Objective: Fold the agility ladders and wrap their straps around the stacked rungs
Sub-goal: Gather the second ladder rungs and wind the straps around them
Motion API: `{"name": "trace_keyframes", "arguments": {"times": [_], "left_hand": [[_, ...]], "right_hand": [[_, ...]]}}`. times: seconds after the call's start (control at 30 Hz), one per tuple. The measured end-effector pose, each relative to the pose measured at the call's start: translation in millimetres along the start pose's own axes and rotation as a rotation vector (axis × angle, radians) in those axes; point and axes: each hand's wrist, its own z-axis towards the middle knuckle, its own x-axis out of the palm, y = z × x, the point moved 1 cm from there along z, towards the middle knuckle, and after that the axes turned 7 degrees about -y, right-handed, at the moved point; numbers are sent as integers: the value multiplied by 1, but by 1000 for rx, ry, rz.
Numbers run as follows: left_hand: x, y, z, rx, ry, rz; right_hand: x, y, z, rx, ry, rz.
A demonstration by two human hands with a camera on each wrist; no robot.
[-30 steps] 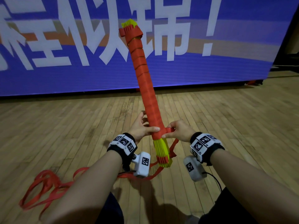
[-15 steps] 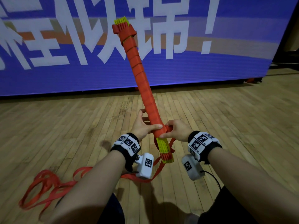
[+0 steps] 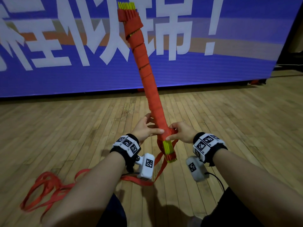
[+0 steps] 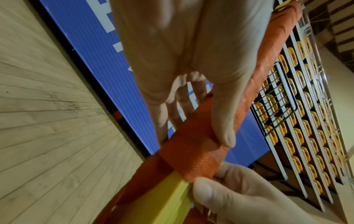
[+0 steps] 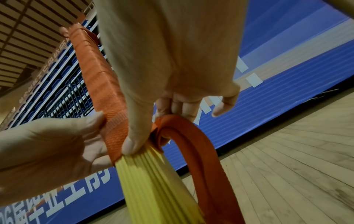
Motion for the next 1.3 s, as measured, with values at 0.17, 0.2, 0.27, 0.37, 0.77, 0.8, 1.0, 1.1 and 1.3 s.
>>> {"name": "trace_keyframes", "arguments": {"times": [0.17, 0.2, 0.27, 0.37, 0.77, 0.8, 1.0, 1.1, 1.3], "left_hand": [[4, 5, 0, 43, -33, 38], [4, 5, -1, 37, -24, 25], [5, 5, -1, 18, -15, -10], [5, 5, -1, 1, -49, -25], [4, 6, 3, -2, -107, -10], [3, 6, 3, -17, -89, -15], [3, 7, 6, -24, -90, -20], [3, 10, 8, 8, -156, -13], [6, 14, 8, 62, -237, 14]], "right_hand": [[2, 0, 1, 19, -19, -70], [2, -1, 2, 23, -28, -75], [1, -1, 3, 27, -34, -89], [3, 2, 2, 25, 22, -77], [8, 6, 3, 17, -21, -109], [6, 6, 3, 16, -7, -95], [5, 4, 4, 26, 16, -82], [6, 4, 4, 39, -73, -171], [8, 7, 2, 41, -39, -117]]}}
